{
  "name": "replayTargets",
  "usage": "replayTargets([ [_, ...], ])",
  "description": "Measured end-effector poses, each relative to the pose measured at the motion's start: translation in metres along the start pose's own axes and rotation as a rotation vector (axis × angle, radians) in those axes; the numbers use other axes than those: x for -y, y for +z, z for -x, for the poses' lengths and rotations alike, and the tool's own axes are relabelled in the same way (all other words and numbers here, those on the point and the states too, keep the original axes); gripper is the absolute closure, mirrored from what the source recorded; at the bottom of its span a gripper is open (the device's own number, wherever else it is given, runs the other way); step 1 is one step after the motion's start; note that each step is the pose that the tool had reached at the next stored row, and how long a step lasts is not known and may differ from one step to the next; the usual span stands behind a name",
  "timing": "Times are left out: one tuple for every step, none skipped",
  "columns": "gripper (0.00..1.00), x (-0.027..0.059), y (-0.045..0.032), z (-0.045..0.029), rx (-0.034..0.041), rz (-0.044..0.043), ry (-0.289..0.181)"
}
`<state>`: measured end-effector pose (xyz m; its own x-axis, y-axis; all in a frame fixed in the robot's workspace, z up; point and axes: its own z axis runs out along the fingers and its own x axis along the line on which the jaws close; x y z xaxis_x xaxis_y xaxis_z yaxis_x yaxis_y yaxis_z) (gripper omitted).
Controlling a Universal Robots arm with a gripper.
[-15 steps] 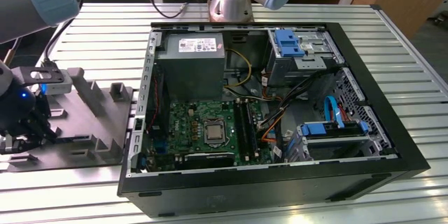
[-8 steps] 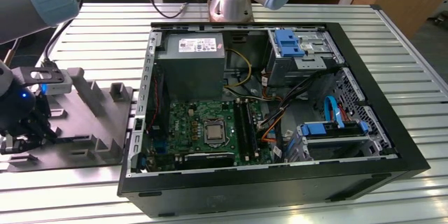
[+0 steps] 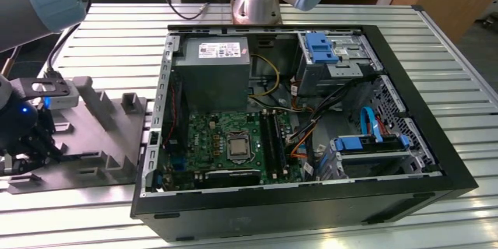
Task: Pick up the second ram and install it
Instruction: 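Pick up the second ram and move it above second insertion slot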
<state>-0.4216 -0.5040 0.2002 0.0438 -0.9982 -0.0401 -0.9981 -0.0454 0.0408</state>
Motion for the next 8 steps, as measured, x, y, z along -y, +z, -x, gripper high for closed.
replayTargets([
  [0.79,0.0,0.0,0.0,0.0,0.0,0.0],
  [0.79,0.0,0.0,-0.0001,0.0,0.0,0.0],
  [0.79,0.0,0.0,-0.0001,0.0,0.0,0.0],
  [0.79,0.0,0.0,-0.0001,0.0,0.0,0.0],
  [0.79,0.0,0.0,-0.0001,0.0,0.0,0.0],
  [0.79,0.0,0.0,-0.0001,0.0001,-0.0001,0.0],
  [0.79,0.0,0.0,-0.0002,0.0001,0.0,0.0],
  [0.79,0.0,0.0,-0.0002,0.0,0.0,0.0],
])
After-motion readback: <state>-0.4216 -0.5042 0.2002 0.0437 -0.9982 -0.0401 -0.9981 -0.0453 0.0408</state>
